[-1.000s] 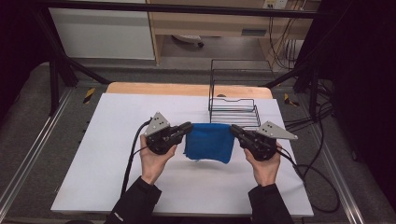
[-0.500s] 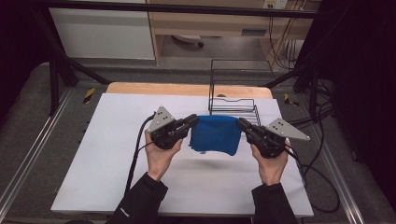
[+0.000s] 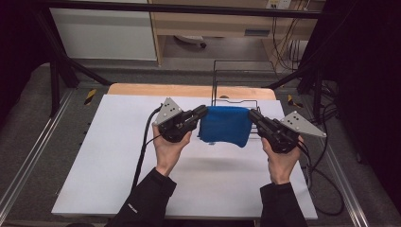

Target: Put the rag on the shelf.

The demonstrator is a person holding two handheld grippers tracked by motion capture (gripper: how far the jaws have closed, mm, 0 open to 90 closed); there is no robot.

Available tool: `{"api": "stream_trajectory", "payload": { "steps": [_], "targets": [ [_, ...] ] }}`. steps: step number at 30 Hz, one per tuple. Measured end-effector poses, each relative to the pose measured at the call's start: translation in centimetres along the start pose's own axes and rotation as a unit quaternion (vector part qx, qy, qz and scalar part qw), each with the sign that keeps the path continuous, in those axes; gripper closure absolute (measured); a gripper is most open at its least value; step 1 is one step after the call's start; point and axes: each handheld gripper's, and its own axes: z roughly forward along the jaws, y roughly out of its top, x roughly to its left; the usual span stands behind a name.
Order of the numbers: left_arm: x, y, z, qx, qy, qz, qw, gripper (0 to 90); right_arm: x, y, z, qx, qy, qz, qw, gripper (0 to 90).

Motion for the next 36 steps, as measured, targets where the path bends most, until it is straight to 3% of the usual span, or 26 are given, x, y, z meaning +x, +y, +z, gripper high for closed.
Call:
{"api": "stream_trajectory", "payload": {
  "steps": [20,36],
  "targets": [
    [-0.5,3.6,3.0,-0.039,-0.009,0.004,0.9992,85.0,-2.0,2.9,-0.5,-0.044,-0.030,-0.001,0.9986,86.3],
    [-1.0,6.8,5.0,-0.069,-0.012,0.013,0.9974,85.0,-3.4,6.8,-0.9,-0.071,-0.055,-0.018,0.9958,86.4]
  ]
}}
